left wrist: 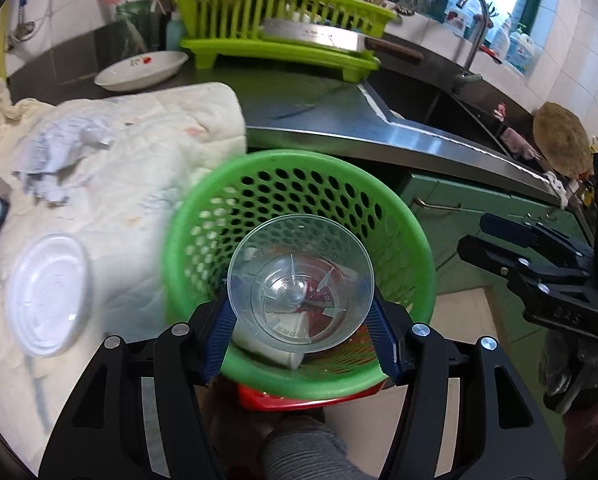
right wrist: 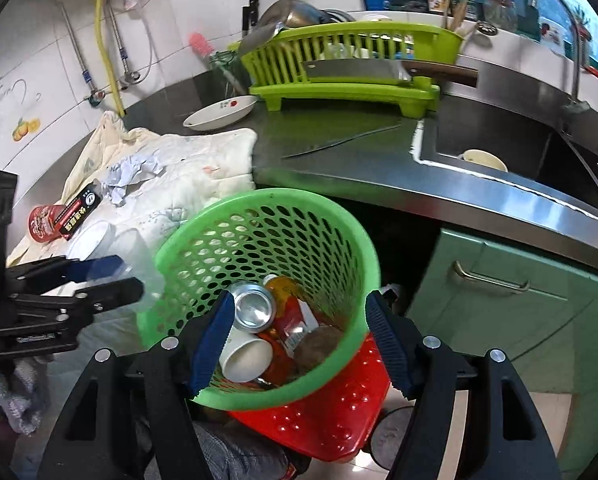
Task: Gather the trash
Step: 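Carry the clear plastic cup into the green basket and open the left tool, then grasp the crumpled grey tissue with the right tool, then drop the tissue into the green basket with the right tool while the left tool grasps the white plastic lid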
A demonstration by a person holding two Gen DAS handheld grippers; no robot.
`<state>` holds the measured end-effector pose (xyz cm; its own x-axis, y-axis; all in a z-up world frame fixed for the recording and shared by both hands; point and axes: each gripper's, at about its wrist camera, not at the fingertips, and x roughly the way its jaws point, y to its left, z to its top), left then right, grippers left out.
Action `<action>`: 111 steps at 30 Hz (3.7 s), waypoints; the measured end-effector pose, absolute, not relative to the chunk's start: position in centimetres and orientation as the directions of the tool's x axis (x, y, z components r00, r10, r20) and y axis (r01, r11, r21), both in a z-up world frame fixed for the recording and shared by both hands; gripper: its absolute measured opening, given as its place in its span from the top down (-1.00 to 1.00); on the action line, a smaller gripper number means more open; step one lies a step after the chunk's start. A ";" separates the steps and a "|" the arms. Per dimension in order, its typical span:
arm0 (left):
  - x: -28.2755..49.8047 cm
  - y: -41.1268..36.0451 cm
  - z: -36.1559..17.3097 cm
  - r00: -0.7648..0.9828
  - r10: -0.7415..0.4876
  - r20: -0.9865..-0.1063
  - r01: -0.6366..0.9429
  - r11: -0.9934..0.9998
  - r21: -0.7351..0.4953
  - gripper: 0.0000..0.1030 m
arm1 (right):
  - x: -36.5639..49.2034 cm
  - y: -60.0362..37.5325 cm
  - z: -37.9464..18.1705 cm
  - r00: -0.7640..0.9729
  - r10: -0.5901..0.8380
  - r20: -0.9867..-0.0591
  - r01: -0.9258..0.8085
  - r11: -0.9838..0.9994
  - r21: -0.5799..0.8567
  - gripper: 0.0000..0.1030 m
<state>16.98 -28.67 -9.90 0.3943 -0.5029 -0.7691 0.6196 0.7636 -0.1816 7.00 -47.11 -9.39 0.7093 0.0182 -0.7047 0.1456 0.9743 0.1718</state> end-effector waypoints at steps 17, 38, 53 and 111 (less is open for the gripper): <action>16.8 -30.9 -11.3 0.334 -0.520 -0.786 0.632 0.743 -0.223 -0.33 | 5.6 -49.0 -10.6 0.705 0.025 -0.709 0.177 0.962 0.210 -0.28; 16.2 -16.0 -6.0 0.551 -0.405 -0.730 0.459 0.877 -0.140 -0.33 | 8.5 -40.3 -8.8 0.709 0.136 -0.692 0.014 0.978 0.206 -0.41; 17.5 -5.3 -6.2 0.616 -0.295 -0.731 0.275 0.950 -0.152 -0.33 | 16.7 -30.8 -7.2 0.680 0.251 -0.689 -0.161 0.968 0.194 -0.46; 26.4 -9.6 -11.0 0.492 -0.335 -0.804 0.319 0.928 -0.192 0.44 | 25.7 -33.1 -7.3 0.675 0.293 -0.677 -0.201 0.956 0.214 -0.17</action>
